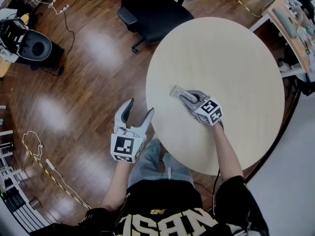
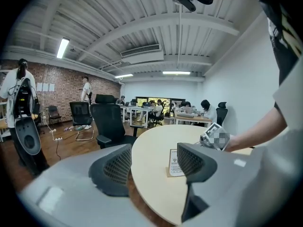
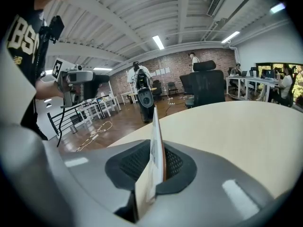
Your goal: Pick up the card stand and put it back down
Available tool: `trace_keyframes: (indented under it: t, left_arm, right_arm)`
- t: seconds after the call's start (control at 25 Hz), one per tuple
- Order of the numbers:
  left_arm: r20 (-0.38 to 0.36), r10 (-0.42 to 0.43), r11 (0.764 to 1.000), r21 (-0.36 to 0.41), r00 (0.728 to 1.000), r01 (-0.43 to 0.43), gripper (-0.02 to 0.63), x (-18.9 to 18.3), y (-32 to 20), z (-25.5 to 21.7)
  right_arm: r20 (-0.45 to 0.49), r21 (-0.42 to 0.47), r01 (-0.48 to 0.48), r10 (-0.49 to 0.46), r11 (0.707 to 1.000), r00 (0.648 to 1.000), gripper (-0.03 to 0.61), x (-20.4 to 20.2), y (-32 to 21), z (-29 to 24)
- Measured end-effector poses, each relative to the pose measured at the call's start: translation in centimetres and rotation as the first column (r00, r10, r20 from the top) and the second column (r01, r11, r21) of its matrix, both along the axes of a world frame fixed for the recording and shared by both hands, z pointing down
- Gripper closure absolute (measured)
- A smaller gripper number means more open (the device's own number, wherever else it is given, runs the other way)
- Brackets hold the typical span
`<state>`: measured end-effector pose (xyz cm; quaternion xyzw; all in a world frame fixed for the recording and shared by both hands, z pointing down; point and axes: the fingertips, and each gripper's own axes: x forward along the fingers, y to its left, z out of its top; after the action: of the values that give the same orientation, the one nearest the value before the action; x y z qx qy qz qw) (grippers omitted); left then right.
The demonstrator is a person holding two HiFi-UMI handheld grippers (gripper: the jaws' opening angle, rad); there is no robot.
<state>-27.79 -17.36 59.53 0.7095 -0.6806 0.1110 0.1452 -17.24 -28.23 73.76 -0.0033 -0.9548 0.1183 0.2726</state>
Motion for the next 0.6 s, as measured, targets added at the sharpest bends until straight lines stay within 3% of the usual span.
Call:
trace_keyframes:
  t: [0.24, 0.36, 0.48, 0.6]
  left_arm:
    - [-0.009, 0.040, 0.998, 0.046, 0.999, -0.039, 0.313, 1.7, -1.4, -3.3]
    - [0.008, 0.086, 0.992, 0.091, 0.996, -0.087, 0.313, 3.1, -2.3, -4.9]
    - [0.026, 0.135, 0.981, 0.140, 0.990, -0.137, 0.313, 4.8, -3.6, -7.6]
    - [0.049, 0.189, 0.961, 0.194, 0.981, -0.195, 0.313, 6.9, -5.1, -10.5]
  right_arm:
    - [0.046, 0.052, -0.051, 0.049, 0.997, 0.998, 0.439, 2.0, -0.2, -5.2]
    - [0.102, 0.104, -0.124, 0.114, 0.987, 0.988, 0.414, 3.9, -0.4, -9.7]
    - [0.171, 0.178, -0.242, 0.213, 0.954, 0.962, 0.376, 6.4, -1.0, -15.3]
    - [0.254, 0.256, -0.358, 0.295, 0.898, 0.921, 0.319, 9.0, -1.4, -20.6]
